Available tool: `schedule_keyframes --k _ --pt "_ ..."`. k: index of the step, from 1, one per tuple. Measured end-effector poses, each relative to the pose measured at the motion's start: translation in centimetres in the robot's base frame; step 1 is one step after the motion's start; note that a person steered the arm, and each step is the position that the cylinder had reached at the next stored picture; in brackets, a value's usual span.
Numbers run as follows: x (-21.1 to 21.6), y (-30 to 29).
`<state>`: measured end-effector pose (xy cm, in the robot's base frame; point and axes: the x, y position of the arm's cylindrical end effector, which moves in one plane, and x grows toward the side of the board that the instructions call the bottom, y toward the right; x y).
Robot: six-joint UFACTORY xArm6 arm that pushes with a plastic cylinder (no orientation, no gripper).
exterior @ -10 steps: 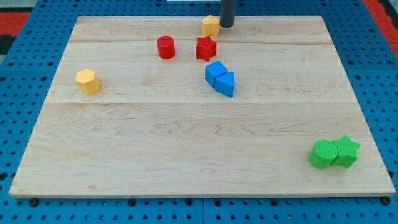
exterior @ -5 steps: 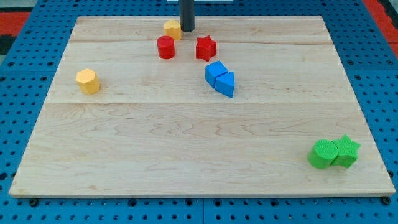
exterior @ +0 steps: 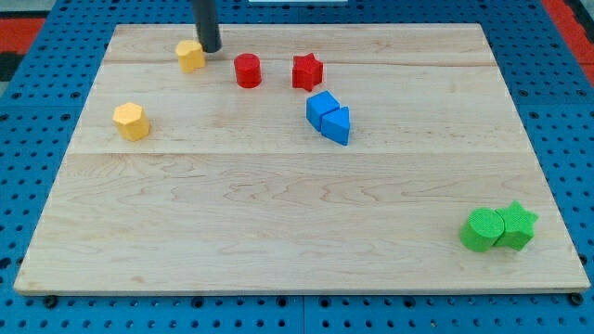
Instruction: Push the yellow heart to the top of yellow hexagon
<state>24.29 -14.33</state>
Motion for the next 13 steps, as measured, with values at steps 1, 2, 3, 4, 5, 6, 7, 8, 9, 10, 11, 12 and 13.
schedule_keyframes --k 1,2,3,4,5,6,7,8,9,10,11,12,13 --pt "1.2 -1.4" --pt "3.0 -0.8" --pt "3.7 -2.5" --pt "3.7 -4.1" --pt "3.7 -4.8" --pt "3.7 -5.7" --pt "3.7 -7.0" --pt "3.2 -7.3" --pt "3.2 -8.2" --pt "4.0 -9.0" --pt "6.0 -8.6" --pt "8.6 -8.1" --pt "9.9 -8.0"
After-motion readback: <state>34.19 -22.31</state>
